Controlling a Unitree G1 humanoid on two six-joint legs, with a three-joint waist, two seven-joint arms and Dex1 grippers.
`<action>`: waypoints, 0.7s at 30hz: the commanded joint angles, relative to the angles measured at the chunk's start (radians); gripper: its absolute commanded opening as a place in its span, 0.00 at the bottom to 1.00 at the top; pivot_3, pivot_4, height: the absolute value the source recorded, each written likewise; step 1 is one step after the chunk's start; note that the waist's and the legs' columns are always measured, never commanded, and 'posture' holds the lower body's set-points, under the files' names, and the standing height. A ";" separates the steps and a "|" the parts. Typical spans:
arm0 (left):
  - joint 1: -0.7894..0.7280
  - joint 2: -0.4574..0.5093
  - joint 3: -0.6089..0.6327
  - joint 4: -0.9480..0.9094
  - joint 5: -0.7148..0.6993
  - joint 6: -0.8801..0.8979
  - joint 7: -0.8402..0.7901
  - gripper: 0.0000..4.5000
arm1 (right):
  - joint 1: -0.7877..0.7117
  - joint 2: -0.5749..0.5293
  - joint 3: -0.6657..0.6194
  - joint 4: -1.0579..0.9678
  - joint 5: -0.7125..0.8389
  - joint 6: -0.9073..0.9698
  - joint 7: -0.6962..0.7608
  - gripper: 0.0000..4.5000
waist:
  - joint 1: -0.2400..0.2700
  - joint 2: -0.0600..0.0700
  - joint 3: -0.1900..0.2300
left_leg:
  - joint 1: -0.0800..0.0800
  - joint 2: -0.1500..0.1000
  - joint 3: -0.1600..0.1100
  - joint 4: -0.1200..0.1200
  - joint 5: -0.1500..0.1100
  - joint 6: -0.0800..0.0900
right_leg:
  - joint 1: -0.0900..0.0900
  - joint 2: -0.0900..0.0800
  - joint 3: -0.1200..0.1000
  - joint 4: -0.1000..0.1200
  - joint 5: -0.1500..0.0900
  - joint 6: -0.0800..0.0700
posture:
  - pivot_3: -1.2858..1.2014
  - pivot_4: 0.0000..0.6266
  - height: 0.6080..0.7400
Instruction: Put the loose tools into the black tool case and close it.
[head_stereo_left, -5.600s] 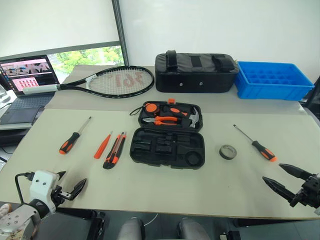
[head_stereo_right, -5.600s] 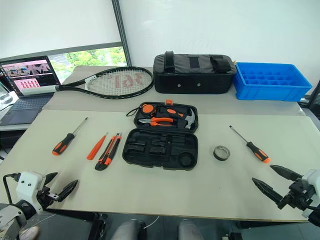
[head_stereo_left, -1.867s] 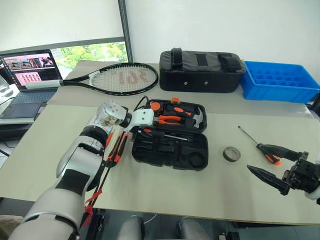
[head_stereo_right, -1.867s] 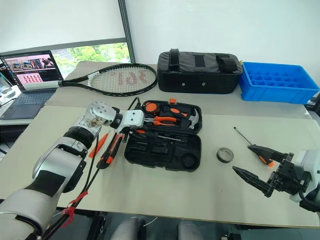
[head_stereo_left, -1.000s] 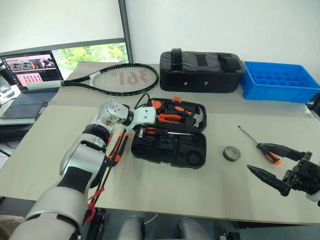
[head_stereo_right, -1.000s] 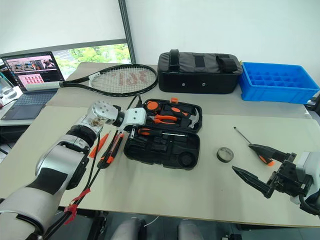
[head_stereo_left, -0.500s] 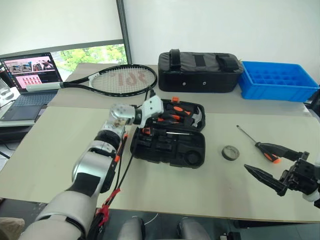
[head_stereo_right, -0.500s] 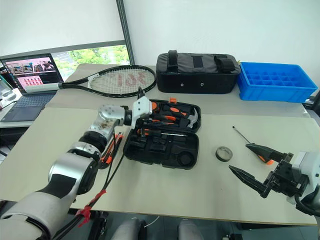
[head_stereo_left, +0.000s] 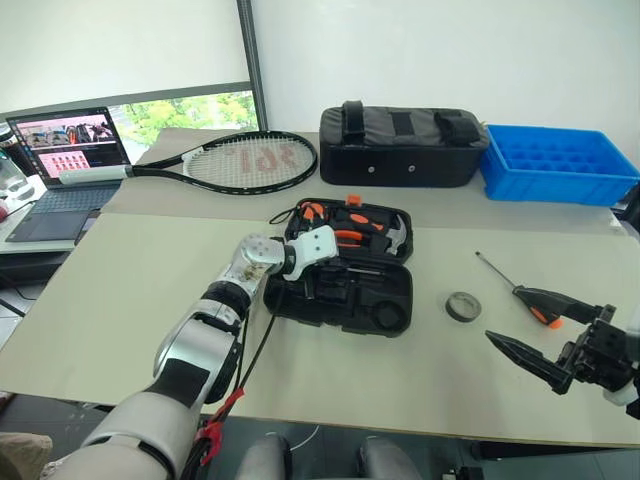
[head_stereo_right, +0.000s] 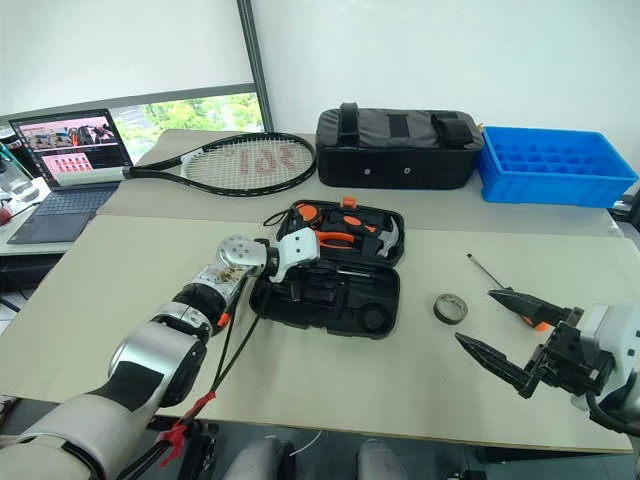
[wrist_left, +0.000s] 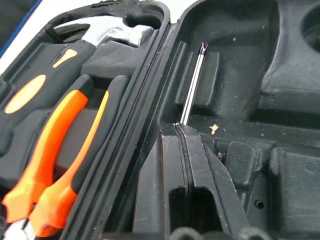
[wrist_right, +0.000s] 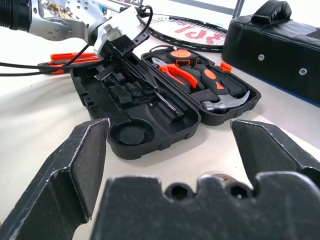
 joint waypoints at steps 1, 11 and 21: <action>0.018 0.004 -0.054 0.052 0.075 0.040 0.039 0.00 | 0.015 0.004 -0.016 -0.023 0.006 -0.007 -0.007 1.00 | 0.000 0.000 0.000 | 0.000 0.000 0.000 0.000 0.000 0.000 | 0.001 0.000 0.000 0.000 0.000 0.000 | 0.52 0.24 0.76; -0.009 0.022 0.159 -0.125 -0.209 0.122 -0.191 0.00 | -0.167 -0.086 0.049 0.274 -0.241 0.055 -0.227 1.00 | -0.009 0.000 0.000 | -0.004 -0.001 -0.001 0.001 0.002 0.001 | -0.005 0.000 0.000 0.001 0.000 0.001 | 0.52 0.24 0.76; 0.172 0.291 0.222 -0.898 -0.533 0.734 -0.466 0.50 | -0.495 -0.231 0.283 0.796 -0.388 0.076 -0.136 1.00 | -0.005 0.008 0.000 | -0.005 -0.001 -0.001 -0.001 0.001 0.002 | -0.005 0.001 0.002 -0.001 0.004 -0.005 | 0.52 0.24 0.76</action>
